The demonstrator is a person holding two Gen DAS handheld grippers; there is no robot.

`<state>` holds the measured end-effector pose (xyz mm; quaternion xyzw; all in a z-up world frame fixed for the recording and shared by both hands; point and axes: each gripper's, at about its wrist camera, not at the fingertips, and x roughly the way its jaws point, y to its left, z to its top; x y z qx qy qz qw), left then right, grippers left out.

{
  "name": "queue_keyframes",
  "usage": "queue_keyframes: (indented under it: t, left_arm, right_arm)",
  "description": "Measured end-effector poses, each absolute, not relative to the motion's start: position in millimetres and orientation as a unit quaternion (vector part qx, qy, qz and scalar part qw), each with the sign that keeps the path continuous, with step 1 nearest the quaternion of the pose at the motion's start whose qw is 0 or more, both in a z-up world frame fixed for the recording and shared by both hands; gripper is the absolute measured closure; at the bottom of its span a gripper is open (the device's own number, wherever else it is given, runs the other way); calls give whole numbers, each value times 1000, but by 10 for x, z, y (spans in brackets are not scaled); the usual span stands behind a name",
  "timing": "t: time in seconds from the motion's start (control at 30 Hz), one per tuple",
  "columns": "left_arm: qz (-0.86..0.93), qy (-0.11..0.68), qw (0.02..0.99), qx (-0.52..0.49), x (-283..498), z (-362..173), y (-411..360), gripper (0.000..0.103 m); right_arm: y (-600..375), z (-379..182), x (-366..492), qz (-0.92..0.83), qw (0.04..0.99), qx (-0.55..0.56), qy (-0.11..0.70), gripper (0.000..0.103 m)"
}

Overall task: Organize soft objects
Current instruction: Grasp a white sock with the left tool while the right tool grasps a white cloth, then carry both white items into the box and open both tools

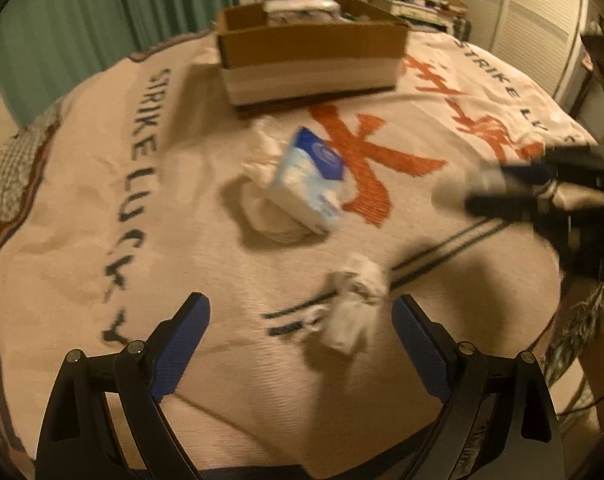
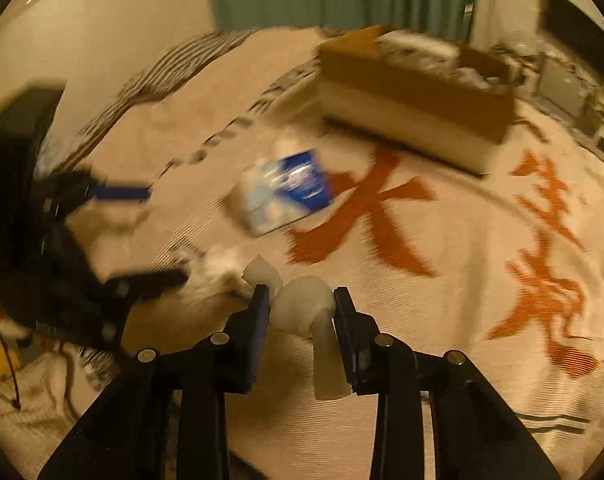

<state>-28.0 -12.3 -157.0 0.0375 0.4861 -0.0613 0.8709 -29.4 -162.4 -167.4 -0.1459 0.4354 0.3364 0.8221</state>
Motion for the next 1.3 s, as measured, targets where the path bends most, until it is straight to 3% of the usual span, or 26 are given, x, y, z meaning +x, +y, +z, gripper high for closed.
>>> queue_keyframes:
  t: [0.1,0.33,0.43,0.53,0.57,1.3]
  left_arm:
    - [-77,490,868,30,-259,-1624,-217,13]
    - [-94,505,857,48,-205,-1785,-375,46]
    - [-92,507,856,41,-172,-1826,-353,53]
    - [-98,504,858,34,-163,-1796,-335,72]
    - [-98,503,858,34,-160,-1778,-330,74]
    - [-98,400,911,20,261,-784,-325,74]
  right_arm:
    - [-1750,-1614,-224,314,837,-138,427,71]
    - [-1848,-1565,-155,303,842,-129,427,71]
    - [-1850,-1584,-155,303,842,-131,426,71]
    - [-1844,-1579,-146,302,844,-129,424,71]
    - [-1844,-1569,-141,303,844,-127,424,71]
    - [-1987,-783,156,259,896,-74,352,71]
